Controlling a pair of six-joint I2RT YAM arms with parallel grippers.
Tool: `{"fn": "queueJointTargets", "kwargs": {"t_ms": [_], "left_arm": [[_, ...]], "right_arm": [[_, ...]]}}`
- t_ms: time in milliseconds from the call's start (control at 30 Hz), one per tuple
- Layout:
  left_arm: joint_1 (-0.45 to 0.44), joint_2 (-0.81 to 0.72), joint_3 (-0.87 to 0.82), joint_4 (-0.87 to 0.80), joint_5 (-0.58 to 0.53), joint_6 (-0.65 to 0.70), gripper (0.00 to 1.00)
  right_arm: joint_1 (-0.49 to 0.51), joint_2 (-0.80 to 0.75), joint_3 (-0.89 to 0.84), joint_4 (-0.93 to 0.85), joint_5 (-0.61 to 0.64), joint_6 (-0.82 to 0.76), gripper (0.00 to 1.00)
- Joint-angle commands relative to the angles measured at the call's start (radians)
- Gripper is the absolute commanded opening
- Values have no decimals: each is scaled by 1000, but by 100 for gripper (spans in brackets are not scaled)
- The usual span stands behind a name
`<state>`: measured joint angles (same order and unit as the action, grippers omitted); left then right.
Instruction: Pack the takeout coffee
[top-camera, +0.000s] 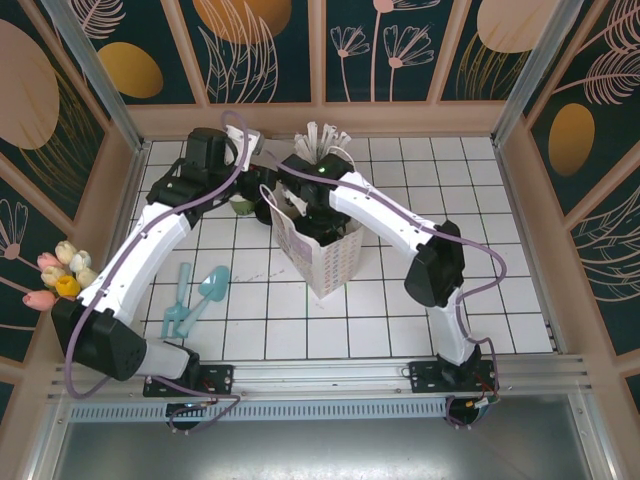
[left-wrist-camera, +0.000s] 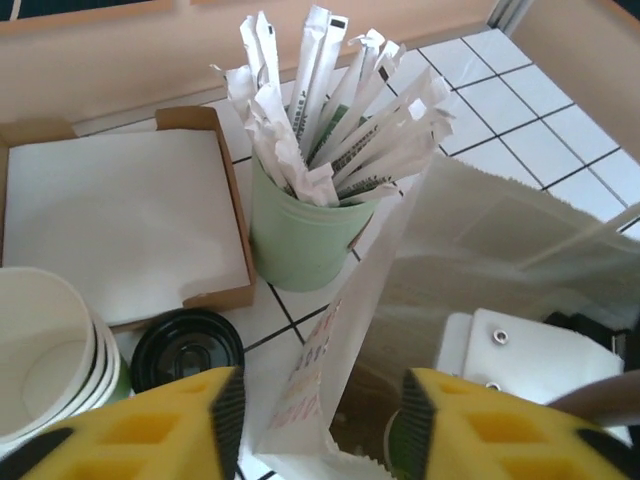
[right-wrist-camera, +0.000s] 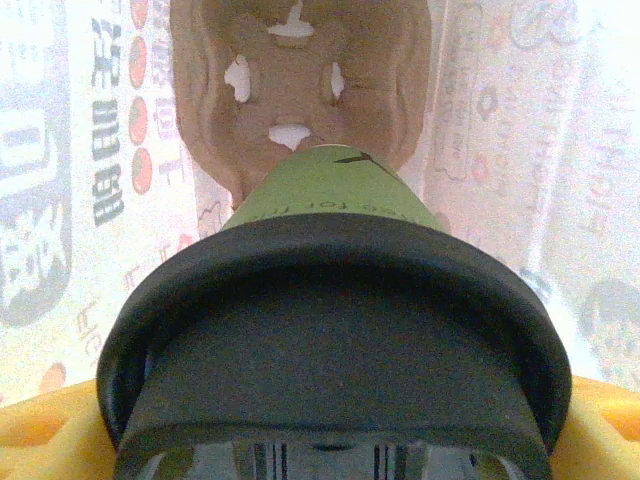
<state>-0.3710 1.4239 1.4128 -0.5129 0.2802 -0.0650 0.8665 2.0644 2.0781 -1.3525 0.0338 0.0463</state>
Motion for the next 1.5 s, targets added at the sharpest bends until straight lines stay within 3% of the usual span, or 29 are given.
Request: {"fn": "queueJointTargets", "kwargs": {"t_ms": [0, 167, 333, 467, 567, 667, 867, 1000, 1200, 1467], "left_arm": [[-3, 56, 74, -55, 82, 115, 57], [-3, 171, 211, -163, 173, 195, 66], [-3, 259, 293, -238, 194, 239, 66], [-4, 284, 323, -276, 283, 271, 64], [-5, 284, 308, -292, 330, 264, 56], [-6, 253, 243, -248, 326, 209, 34], [-17, 137, 89, -102, 327, 84, 8], [-31, 82, 35, -70, 311, 26, 0], [-58, 26, 6, -87, 220, -74, 0], [-60, 40, 47, -224, 156, -40, 0]], "right_arm": [[11, -99, -26, -3, 9, -28, 49], [11, -136, -87, -8, -8, -37, 48], [11, -153, -114, -20, -14, -45, 48], [11, -164, -155, -20, -60, -51, 47], [10, -182, -180, -20, -63, -51, 47], [5, -204, -203, -13, -78, -52, 47], [3, -222, -215, -9, -85, -51, 46], [5, -212, -206, -13, -92, -46, 47], [9, -196, -193, -19, -95, -1, 46], [43, -205, -193, -20, -74, 162, 45]]}}
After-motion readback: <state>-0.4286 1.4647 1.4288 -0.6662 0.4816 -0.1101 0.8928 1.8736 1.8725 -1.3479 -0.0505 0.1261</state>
